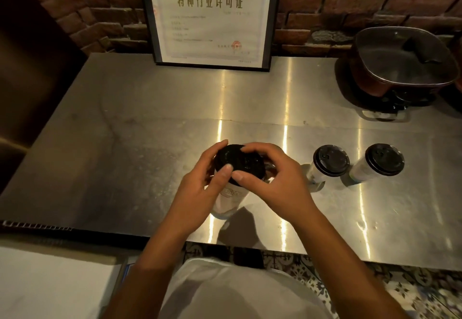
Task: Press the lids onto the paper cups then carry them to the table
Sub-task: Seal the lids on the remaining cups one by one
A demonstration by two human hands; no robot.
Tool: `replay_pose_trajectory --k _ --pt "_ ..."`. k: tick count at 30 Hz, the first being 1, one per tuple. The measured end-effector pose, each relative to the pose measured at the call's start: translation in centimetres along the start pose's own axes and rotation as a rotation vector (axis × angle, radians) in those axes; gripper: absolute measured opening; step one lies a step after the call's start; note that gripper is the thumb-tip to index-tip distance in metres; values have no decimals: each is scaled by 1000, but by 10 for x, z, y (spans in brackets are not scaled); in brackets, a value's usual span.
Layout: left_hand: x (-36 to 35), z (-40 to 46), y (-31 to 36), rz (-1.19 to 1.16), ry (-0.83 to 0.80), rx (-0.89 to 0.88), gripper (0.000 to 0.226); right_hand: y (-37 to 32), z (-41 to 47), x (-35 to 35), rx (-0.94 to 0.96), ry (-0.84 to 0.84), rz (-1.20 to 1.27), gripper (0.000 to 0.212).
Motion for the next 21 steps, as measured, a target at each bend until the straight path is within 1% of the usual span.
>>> replay_pose_trajectory --k 3,5,6,8,10,12,14,16,18,21 --pt "3 4 -4 -62 11 7 42 -1 5 -17 -54 30 47 49" --pt "9 9 -8 -107 47 25 41 0 7 -28 -128 85 160 49" --pt "13 13 -11 -127 81 31 40 1 8 -33 -175 124 215 45" --pt "24 23 -18 -148 130 41 40 3 10 -44 -287 169 235 40" --pt "33 34 -27 -143 129 37 41 7 13 -57 -399 111 203 37" --pt "40 42 -38 -110 91 28 41 10 17 -70 -455 59 227 34" --pt "47 54 -48 -77 54 27 41 14 24 -82 -464 67 249 33" --pt "54 66 -60 -36 25 34 34 20 33 -92 -437 82 217 36" --pt "59 76 -74 -6 -5 54 33 30 42 -103 -400 96 153 42" --pt "59 85 -96 40 -47 76 36 53 53 -119 -408 108 34 49"
Point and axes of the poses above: each hand's wrist, its own z-axis towards the middle knuckle, its own x-axis out of the back of the hand, y = z × x, the point moved 1 cm from there along z, towards the middle knuckle, and after that the axes turned 8 degrees about y, right-handed, at the moved point
